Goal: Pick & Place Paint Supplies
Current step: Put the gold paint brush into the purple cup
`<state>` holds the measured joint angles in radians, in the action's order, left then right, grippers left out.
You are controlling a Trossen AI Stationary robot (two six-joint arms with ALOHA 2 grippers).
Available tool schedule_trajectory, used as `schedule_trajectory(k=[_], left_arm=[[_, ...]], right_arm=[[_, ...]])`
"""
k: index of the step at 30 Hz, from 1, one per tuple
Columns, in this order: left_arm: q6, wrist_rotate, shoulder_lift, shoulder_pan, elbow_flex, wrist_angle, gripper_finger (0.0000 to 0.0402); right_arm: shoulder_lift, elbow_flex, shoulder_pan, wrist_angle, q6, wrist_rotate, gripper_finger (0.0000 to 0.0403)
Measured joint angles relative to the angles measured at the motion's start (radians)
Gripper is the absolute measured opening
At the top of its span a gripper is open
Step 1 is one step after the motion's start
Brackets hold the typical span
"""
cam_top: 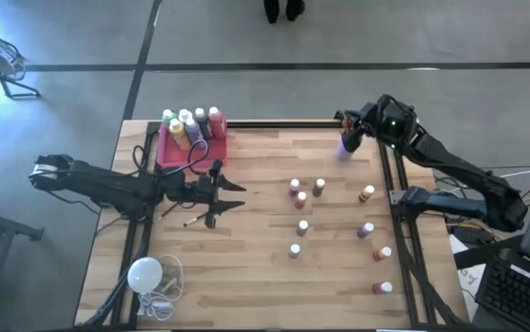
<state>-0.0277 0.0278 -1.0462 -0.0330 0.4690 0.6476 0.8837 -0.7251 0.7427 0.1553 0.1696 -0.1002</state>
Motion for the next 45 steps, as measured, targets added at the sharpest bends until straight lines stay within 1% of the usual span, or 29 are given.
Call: schedule_trajectory(k=[6,10,12,18,24,35,45], left_arm=[[0.0,0.0,0.0,0.0,0.0,0.0,0.0177],[0.0,0.0,0.0,0.0,0.0,-0.001,0.0177],[0.0,0.0,0.0,0.0,0.0,-0.001,0.0177],[0.0,0.0,0.0,0.0,0.0,-0.001,0.0177],[0.0,-0.003,0.0,0.0,0.0,-0.002,0.0177],[0.0,-0.003,0.0,0.0,0.0,-0.002,0.0177],[0.0,-0.003,0.0,0.0,0.0,-0.002,0.0177]], right_arm=[[0.0,0.077,0.038,-0.065,-0.014,0.01,0.0009],[0.0,0.127,0.065,-0.088,-0.032,0.053,0.0009],[0.0,0.153,0.078,-0.101,-0.037,0.056,0.0009],[-0.009,0.252,0.097,-0.201,-0.057,0.062,0.0009],[-0.01,0.318,0.108,-0.242,-0.07,0.078,0.0009],[-0.011,0.374,0.109,-0.265,-0.083,0.077,0.0012],[-0.011,0.371,0.109,-0.287,-0.093,0.075,0.0044]])
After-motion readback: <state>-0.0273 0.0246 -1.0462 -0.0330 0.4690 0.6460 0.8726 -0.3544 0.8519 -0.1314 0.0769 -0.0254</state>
